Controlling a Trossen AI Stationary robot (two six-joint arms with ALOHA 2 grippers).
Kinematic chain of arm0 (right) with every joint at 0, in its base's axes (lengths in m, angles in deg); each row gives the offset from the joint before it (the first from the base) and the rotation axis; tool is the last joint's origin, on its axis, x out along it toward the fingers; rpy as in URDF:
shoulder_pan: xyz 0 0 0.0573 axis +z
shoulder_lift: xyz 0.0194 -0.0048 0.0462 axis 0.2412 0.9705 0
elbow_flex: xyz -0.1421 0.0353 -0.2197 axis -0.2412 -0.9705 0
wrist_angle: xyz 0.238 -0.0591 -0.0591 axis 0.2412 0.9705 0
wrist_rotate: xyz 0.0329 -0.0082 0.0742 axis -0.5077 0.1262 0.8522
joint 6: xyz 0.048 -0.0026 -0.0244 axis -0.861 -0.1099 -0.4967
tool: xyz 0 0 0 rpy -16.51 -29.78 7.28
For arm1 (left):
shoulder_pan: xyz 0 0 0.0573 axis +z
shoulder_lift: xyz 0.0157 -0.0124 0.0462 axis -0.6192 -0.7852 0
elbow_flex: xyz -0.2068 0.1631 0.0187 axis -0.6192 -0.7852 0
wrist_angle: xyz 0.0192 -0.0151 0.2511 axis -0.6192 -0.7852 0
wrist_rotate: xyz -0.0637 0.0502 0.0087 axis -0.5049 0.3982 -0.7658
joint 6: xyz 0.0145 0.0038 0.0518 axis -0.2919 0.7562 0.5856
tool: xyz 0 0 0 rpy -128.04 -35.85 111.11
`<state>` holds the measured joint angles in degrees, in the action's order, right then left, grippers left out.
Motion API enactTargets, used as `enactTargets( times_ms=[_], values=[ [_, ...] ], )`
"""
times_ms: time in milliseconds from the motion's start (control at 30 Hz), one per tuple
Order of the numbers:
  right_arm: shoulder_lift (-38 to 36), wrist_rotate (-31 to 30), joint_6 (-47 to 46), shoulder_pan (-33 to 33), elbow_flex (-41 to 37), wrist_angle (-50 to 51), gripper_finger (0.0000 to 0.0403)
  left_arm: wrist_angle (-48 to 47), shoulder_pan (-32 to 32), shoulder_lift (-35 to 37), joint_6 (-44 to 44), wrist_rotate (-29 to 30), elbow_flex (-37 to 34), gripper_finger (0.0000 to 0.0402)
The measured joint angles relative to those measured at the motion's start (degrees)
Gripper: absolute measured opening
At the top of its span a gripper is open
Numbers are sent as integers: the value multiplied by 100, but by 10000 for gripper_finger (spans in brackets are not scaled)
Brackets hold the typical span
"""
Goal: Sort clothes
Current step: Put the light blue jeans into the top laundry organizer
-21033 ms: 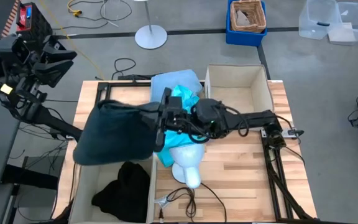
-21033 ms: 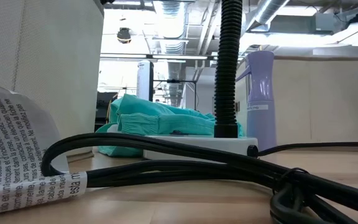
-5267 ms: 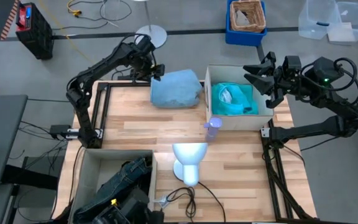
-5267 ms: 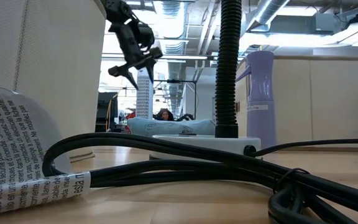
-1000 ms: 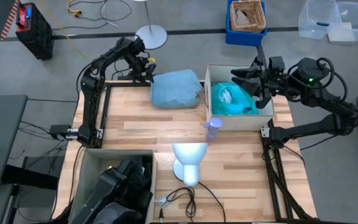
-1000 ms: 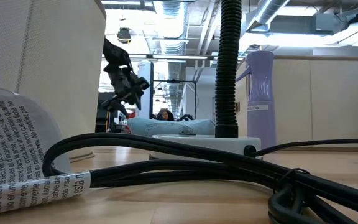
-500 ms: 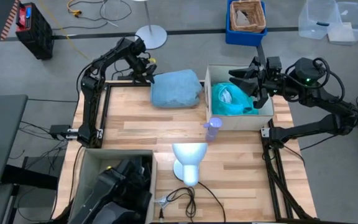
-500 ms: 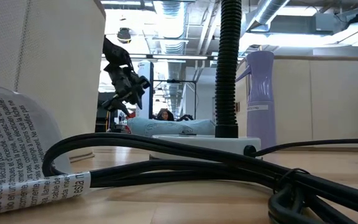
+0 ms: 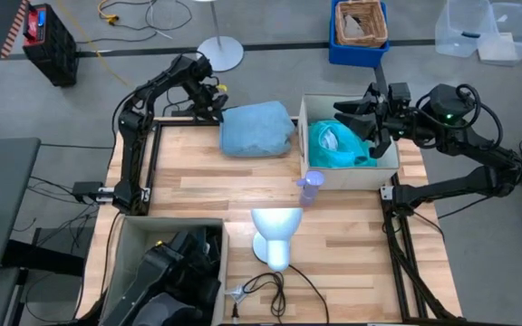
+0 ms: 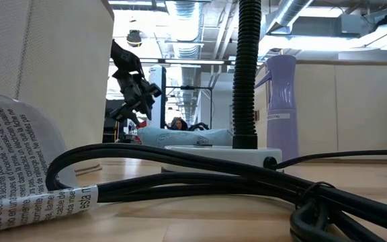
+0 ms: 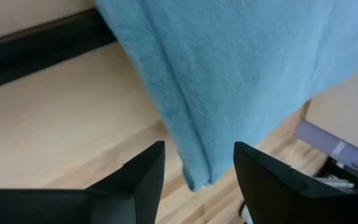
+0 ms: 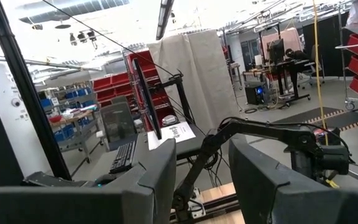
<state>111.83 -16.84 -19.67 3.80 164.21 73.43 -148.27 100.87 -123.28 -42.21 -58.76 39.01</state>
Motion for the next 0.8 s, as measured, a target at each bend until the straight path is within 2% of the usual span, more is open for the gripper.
enactTargets(
  times_ms=[267, 600, 800],
  values=[
    [0, 0, -9, 0, 0, -1, 162, -41, 63, -13, 106, -117, 4, 200],
    [0, 0, -93, 0, 0, -1, 162, -83, 63, 23, 123, -144, 4, 147],
    [0, 0, -101, 0, 0, -1, 162, -91, 189, 281, 167, -568, 7, 142]
  ],
)
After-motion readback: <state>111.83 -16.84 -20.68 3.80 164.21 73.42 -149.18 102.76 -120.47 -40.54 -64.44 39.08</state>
